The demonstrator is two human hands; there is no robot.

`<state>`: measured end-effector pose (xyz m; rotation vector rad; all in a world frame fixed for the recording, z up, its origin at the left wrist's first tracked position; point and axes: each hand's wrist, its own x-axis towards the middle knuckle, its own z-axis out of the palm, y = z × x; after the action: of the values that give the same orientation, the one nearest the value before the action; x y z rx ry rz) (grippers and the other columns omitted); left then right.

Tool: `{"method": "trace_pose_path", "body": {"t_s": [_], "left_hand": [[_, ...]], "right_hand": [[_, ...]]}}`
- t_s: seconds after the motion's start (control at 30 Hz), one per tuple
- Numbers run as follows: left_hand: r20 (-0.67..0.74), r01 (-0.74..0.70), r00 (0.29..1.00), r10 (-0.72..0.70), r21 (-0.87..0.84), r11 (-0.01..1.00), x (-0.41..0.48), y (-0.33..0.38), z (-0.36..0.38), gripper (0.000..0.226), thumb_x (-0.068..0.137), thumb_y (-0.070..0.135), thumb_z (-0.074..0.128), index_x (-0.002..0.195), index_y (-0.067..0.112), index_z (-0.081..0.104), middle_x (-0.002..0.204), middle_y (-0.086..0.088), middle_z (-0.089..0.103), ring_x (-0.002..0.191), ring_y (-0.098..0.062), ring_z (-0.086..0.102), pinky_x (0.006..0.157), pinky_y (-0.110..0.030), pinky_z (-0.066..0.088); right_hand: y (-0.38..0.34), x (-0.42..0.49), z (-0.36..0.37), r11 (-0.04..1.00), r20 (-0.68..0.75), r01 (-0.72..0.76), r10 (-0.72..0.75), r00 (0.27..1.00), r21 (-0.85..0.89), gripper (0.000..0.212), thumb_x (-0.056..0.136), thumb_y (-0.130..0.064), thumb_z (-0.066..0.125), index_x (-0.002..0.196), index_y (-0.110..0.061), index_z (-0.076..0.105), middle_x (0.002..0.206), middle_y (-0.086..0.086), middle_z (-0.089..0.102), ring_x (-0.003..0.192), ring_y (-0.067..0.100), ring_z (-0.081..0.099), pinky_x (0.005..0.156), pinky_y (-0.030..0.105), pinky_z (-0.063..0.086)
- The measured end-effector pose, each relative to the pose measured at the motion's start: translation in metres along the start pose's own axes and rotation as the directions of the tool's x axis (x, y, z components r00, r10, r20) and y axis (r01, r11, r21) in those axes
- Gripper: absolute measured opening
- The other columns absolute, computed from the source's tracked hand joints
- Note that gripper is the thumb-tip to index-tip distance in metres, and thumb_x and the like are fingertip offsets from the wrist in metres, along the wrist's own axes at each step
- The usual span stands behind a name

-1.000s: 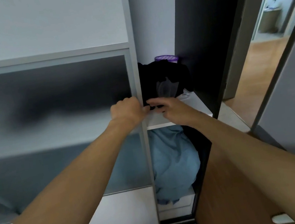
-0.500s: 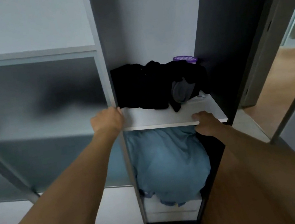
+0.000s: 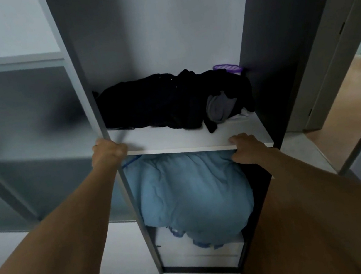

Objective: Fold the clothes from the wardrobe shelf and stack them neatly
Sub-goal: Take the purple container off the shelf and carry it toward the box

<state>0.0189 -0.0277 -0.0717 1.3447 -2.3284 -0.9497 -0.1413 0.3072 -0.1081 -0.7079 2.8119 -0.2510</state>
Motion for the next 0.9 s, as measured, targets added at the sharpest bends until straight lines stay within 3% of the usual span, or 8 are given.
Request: {"method": "trace_pose_path", "body": {"t_s": [0.17,0.27,0.47,0.53,0.6,0.67,0.77,0.9], "left_hand": [[0.105,-0.04,0.994,0.031,0.081,0.996,-0.027,-0.005,0.019,0.054,0.091,0.023,0.056,0.136,-0.003,0.042,0.135,-0.022,0.051,0.119,-0.041,0.055,0.099,-0.047,0.049],[0.183,-0.239,0.962,0.203,0.206,0.949,-0.047,0.001,0.041,0.032,0.089,0.021,0.051,0.116,0.009,0.062,0.12,-0.014,0.065,0.109,-0.037,0.061,0.093,-0.042,0.051],[0.233,-0.513,0.843,0.485,0.076,0.855,-0.038,0.072,0.075,0.016,0.09,0.024,0.056,0.096,0.033,0.067,0.111,0.001,0.069,0.104,-0.025,0.063,0.093,-0.038,0.05],[0.284,-0.578,0.783,0.553,0.007,0.816,-0.024,0.104,0.086,0.019,0.09,0.02,0.056,0.095,0.035,0.066,0.109,0.005,0.069,0.105,-0.02,0.063,0.095,-0.037,0.05],[0.301,-0.637,0.73,0.613,-0.026,0.771,-0.006,0.135,0.098,0.022,0.091,0.019,0.056,0.098,0.036,0.067,0.108,0.008,0.069,0.102,-0.017,0.063,0.094,-0.035,0.051],[0.293,-0.693,0.677,0.675,-0.057,0.719,0.014,0.164,0.112,0.024,0.091,0.018,0.055,0.104,0.033,0.068,0.111,0.007,0.068,0.102,-0.017,0.063,0.094,-0.034,0.051],[0.251,-0.785,0.571,0.781,-0.111,0.609,0.049,0.212,0.134,0.031,0.092,0.014,0.053,0.118,0.023,0.066,0.121,0.001,0.065,0.11,-0.021,0.061,0.1,-0.038,0.048],[0.192,-0.843,0.479,0.856,-0.171,0.51,0.098,0.286,0.161,0.039,0.096,0.016,0.049,0.134,0.01,0.056,0.134,-0.012,0.059,0.123,-0.028,0.055,0.107,-0.039,0.04]], "right_hand": [[-0.005,0.002,-0.01,0.999,0.06,0.01,-0.007,0.998,-0.046,0.066,0.093,-0.03,0.059,0.15,-0.012,0.03,0.143,0.016,0.038,0.128,0.034,0.04,0.103,0.039,0.041],[-0.01,0.005,-0.024,0.999,0.126,0.039,-0.039,0.991,0.001,0.064,0.096,-0.022,0.057,0.152,-0.006,0.03,0.153,0.015,0.035,0.136,0.031,0.039,0.111,0.034,0.036],[0.001,0.015,-0.045,0.995,0.164,0.087,-0.095,0.982,0.058,0.035,0.102,-0.016,0.049,0.128,0.005,0.059,0.139,0.018,0.055,0.127,0.032,0.05,0.109,0.038,0.038],[0.01,0.021,-0.053,0.988,0.159,0.096,-0.115,0.981,0.125,0.036,0.102,-0.017,0.05,0.132,0.0,0.059,0.141,0.012,0.054,0.129,0.028,0.048,0.106,0.023,0.038],[0.018,0.03,-0.063,0.979,0.144,0.124,-0.148,0.978,0.163,0.037,0.102,-0.017,0.053,0.136,-0.005,0.056,0.141,0.009,0.053,0.131,0.023,0.047,0.092,0.006,0.035],[0.025,0.046,-0.073,0.975,0.071,0.135,-0.149,0.986,0.175,0.029,0.099,-0.013,0.057,0.126,-0.007,0.066,0.132,0.004,0.06,0.127,0.021,0.052,0.089,0.01,0.037],[0.032,0.078,-0.094,0.964,-0.102,0.096,-0.073,0.992,0.248,0.018,0.094,-0.012,0.059,0.098,-0.013,0.076,0.098,-0.007,0.069,0.107,0.02,0.065,0.082,0.018,0.047],[0.035,0.125,-0.121,0.96,-0.262,0.001,0.075,0.962,0.28,0.022,0.091,-0.017,0.055,0.091,-0.026,0.075,0.103,-0.004,0.074,0.102,0.017,0.067,0.097,0.039,0.053]]}}
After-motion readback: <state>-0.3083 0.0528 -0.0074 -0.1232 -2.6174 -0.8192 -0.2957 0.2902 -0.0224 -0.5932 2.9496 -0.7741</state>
